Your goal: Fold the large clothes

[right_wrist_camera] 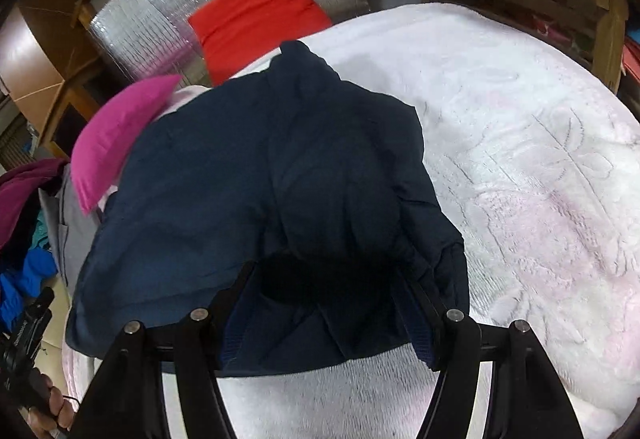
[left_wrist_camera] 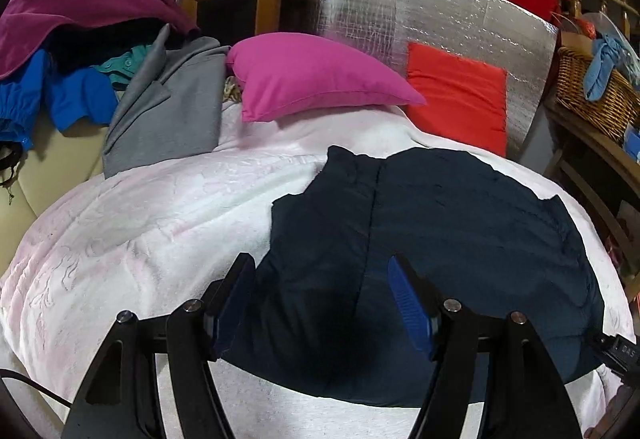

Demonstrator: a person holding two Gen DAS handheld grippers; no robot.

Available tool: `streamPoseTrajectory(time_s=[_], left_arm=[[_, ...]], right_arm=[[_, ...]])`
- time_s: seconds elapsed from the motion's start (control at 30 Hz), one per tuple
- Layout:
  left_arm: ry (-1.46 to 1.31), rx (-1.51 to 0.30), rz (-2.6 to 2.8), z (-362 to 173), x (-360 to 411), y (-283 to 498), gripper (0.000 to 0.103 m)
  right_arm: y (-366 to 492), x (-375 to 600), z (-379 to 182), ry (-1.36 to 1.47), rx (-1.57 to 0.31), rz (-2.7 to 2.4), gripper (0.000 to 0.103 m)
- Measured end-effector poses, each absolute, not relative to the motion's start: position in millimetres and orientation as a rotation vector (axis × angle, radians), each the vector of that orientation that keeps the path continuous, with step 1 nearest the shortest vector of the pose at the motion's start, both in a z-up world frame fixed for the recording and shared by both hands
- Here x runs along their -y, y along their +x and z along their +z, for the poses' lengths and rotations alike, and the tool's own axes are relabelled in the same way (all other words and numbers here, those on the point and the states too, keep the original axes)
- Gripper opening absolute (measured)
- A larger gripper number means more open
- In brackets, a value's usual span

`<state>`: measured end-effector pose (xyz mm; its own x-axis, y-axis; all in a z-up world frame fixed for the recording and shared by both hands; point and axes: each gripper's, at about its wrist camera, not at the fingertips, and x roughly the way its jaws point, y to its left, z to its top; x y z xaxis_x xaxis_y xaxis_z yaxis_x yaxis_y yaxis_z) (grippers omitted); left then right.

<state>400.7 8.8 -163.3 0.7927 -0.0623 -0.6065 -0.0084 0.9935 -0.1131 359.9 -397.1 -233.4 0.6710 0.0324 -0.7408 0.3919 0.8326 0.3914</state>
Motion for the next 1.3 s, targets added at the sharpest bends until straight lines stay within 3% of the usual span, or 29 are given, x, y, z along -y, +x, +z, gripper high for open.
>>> streamPoseTrajectory(time_s=[0.43,0.63,0.7,0.8,1.0,1.1,1.3], left_arm=[[-0.124,-0.734,-0.013,-174,-12,413,0.07],[-0.195,-0.799,0.022,-185,-28,428,0.071],[-0.187,-0.862,0.03,-196,-29,437,0.071],[-0.222,-0.935,0.015,-212,-32,448,0.073],[-0.192,-0.964,0.036,-222,-30,454,0.086],[-0.15,-0.953,0.046,-221,-26,455,0.086],[0.079,-0.774,0.049,-187,7,435,0.086]], right_arm=[[392,409,-235,0.54,-0.891,-0.231,0.075],[350,425,-214,0.684,-0.75,-0.184,0.075],[339,430,-202,0.679,-0.695,-0.2,0.072],[339,430,-189,0.656,-0.654,-0.197,0.057],[364,416,-205,0.585,-0.753,-0.217,0.056],[374,415,-230,0.601,-0.841,-0.214,0.055],[368,395,-201,0.494,-0.8,-0.232,0.056]])
